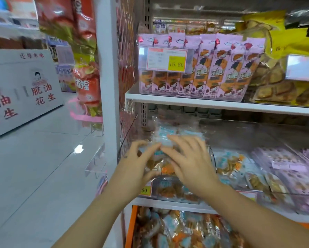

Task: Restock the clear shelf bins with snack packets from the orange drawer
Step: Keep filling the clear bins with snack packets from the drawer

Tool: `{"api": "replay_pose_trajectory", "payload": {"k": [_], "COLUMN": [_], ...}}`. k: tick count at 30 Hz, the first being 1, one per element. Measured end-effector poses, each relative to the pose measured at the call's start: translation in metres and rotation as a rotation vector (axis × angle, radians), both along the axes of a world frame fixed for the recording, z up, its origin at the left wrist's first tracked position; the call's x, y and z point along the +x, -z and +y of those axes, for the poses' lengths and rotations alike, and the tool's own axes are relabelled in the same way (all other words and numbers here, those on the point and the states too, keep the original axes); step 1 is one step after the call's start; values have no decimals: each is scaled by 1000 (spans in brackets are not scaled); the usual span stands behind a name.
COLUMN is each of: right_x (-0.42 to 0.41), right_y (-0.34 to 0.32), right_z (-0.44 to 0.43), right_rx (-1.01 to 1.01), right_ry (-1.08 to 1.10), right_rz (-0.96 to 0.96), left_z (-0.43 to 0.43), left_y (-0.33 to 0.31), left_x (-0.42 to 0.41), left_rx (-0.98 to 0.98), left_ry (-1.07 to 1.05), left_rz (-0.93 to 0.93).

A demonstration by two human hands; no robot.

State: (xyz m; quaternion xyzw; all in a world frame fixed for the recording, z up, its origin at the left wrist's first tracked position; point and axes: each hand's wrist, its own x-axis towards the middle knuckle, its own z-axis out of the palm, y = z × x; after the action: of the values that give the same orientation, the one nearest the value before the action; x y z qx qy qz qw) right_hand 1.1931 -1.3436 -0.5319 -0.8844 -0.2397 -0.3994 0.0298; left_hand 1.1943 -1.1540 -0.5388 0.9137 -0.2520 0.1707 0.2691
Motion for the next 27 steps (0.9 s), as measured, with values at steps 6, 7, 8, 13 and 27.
{"api": "replay_pose_trajectory", "payload": {"k": [6,7,8,13,27], "right_x": [5,5,5,11,-31], "right_y": [10,9,8,15,23], "right_z": [-9,-10,-11,-17,-46], "right_rx": [-330,-341,-351,-363,-170], "right_ry": [146,155,162,190,99], "right_rz": [207,217,228,269,169], "left_z": [1,0,0,-12,-12], "left_y": [9,9,9,11,8], "left_x": [11,14,18,17,3], "left_rx": [169,204,235,263,142], "left_ry": [-92,-103,-110,-29,-3], "left_rz": [41,46,48,165,195]}}
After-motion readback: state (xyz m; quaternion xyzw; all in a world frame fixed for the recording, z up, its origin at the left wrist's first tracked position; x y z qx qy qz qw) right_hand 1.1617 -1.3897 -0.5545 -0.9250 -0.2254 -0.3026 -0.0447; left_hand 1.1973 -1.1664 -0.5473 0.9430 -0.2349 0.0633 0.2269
